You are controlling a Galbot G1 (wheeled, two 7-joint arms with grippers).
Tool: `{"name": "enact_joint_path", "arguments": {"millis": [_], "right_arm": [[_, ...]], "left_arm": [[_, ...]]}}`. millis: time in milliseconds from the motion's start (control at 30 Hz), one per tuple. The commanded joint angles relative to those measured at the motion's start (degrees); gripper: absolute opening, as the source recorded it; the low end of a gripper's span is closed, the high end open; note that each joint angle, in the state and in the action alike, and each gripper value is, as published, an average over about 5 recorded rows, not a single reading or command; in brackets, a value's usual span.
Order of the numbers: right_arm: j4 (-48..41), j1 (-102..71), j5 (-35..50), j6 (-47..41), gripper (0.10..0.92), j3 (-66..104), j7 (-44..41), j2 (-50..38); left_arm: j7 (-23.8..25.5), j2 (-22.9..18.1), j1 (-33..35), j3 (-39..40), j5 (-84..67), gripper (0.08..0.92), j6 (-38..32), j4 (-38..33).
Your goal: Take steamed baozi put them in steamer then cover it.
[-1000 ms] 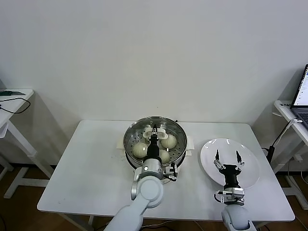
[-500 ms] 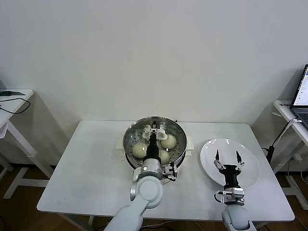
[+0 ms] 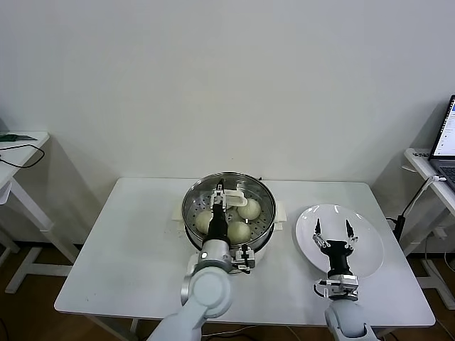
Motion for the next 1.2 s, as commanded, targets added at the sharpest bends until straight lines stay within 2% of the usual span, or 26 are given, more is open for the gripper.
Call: {"name": "enact_joint_path", "arguments": {"millis": [33, 133, 300, 467, 533, 633, 867, 1000, 1200], "right_arm": [[0.58, 0.07, -0.02, -0.51, 0.823, 0.07, -0.1, -0.19], [1.54, -0.18, -0.02, -1.76, 0.823, 0.12, 0.46, -0.6], [4.75, -1.53, 1.42, -7.7, 0.823, -0.53, 2.41, -1.96], [8.36, -3.94, 4.64, -9.51, 0.823, -0.52, 0.83, -3.27], [10.04, -5.03, 6.92, -10.24, 0.823, -0.18, -0.77, -3.62], [11.93, -6.24, 9.76, -10.88, 0.823, 0.37, -2.78, -3.9], [13.09, -7.78, 10.3, -9.3, 0.823, 0.5, -2.9, -4.22], [13.89, -8.8, 10.15, -9.34, 0.823, 0.6, -2.43, -4.13], [14.81, -10.03, 9.77, -9.23, 0.823, 0.8, -2.3, -4.06]], "left_arm": [[0.7, 5.0, 5.02, -0.22, -8.76, 0.763, 1.15, -11.45], [0.5, 6.36, 6.58, -1.65, -11.59, 0.812, 1.12, -15.09], [-2.23, 8.87, 11.06, -8.1, -18.27, 0.823, -0.49, -21.46], [-11.84, 9.02, 17.41, -22.47, -35.95, 0.823, -6.79, -24.85], [-16.17, 8.06, 19.55, -27.86, -46.73, 0.823, -11.55, -23.8], [-19.39, 7.04, 21.43, -34.22, -60.03, 0.823, -20.31, -19.36], [-18.8, 5.73, 22.55, -43.05, -78.95, 0.823, -32.05, -10.35], [-16.89, 5.25, 23.82, -44.41, -81.1, 0.823, -37.21, -6.23], [-15.31, 5.01, 24.7, -45.33, -81.2, 0.823, -40.19, -3.48]]}}
